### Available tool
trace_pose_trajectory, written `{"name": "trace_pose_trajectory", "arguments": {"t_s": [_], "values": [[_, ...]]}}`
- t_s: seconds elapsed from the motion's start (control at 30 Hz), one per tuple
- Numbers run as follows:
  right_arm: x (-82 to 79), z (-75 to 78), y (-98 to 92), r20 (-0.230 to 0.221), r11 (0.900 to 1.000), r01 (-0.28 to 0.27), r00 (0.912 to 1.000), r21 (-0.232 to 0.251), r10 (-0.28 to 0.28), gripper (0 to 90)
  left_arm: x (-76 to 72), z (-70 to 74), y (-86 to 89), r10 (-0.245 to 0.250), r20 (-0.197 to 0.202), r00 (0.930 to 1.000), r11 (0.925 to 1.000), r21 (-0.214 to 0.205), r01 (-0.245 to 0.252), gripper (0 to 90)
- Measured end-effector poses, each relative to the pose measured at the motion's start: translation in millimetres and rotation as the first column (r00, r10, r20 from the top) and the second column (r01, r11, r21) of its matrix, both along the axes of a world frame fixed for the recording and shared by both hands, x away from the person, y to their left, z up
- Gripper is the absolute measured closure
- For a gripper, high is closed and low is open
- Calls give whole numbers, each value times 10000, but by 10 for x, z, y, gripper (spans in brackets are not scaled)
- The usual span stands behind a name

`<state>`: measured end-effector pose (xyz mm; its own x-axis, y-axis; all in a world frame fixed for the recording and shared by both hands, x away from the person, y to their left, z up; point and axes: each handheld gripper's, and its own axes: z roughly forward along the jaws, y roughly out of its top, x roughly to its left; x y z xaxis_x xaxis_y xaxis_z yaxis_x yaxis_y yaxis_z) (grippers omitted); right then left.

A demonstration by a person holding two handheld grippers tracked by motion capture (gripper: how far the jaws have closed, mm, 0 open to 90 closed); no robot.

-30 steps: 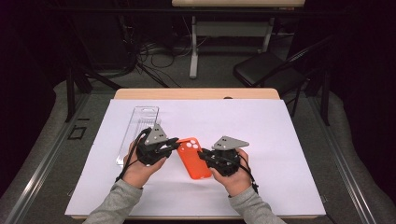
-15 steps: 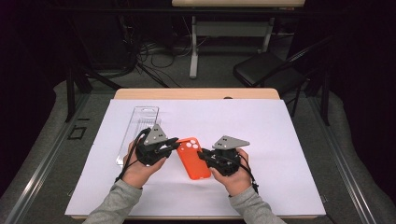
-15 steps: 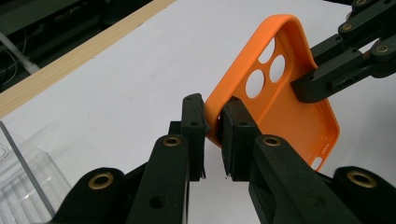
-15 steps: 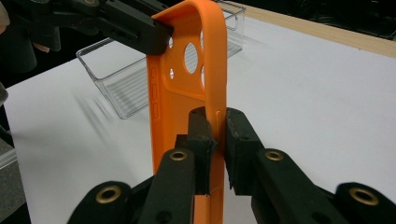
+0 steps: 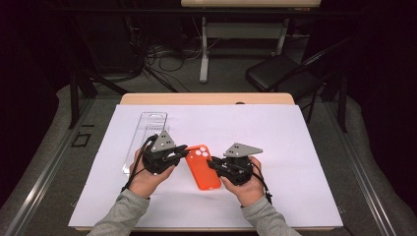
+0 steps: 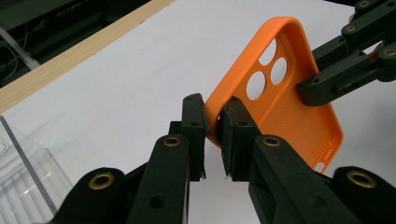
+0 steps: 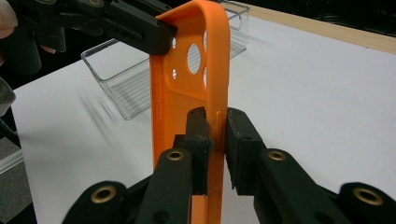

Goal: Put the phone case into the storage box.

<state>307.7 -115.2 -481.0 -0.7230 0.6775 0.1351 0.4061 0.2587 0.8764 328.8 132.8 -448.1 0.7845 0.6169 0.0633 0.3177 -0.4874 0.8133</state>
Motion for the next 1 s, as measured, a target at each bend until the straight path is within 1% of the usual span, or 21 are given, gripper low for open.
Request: {"name": "trace_pose_trajectory", "arguments": {"t_s": [0.2, 0.43, 0.5, 0.7, 0.83, 0.87, 0.9, 0.93, 1.0], "values": [[9, 9, -21, 25, 9998, 34, 10000, 206, -35, 764, 19, -8, 22, 94, -87, 9999, 10000, -7, -94, 810], [15, 16, -35, -28, 9996, 74, 10000, 267, -73, 730, 45, -8, 53, 153, -129, 9998, 9999, -31, -153, 811], [22, 19, -44, 54, 9995, 96, 9999, 285, -98, 703, 57, -6, 72, 182, -124, 9998, 9998, -6, -182, 810], [36, 22, -64, 26, 9992, 199, 9998, 350, -200, 673, 85, 4, 131, 389, -125, 9992, 9992, -94, -390, 810], [42, 24, -74, -3, 9992, 216, 9998, 343, -216, 670, 94, 14, 157, 408, -164, 9990, 9990, -163, -410, 810], [43, 24, -76, 7, 9992, 224, 9997, 338, -224, 670, 95, 16, 163, 437, -183, 9989, 9988, -195, -440, 810], [43, 24, -76, 7, 9992, 224, 9997, 338, -224, 670, 104, 21, 176, 438, -339, 9985, 9987, -257, -447, 810], [45, 24, -77, -11, 9991, 232, 9997, 346, -231, 667, 113, 25, 187, 426, -412, 9982, 9987, -268, -437, 810], [47, 23, -78, -13, 9991, 233, 9997, 341, -233, 665, 120, 28, 204, 460, -448, 9979, 9983, -344, -476, 810]]}}
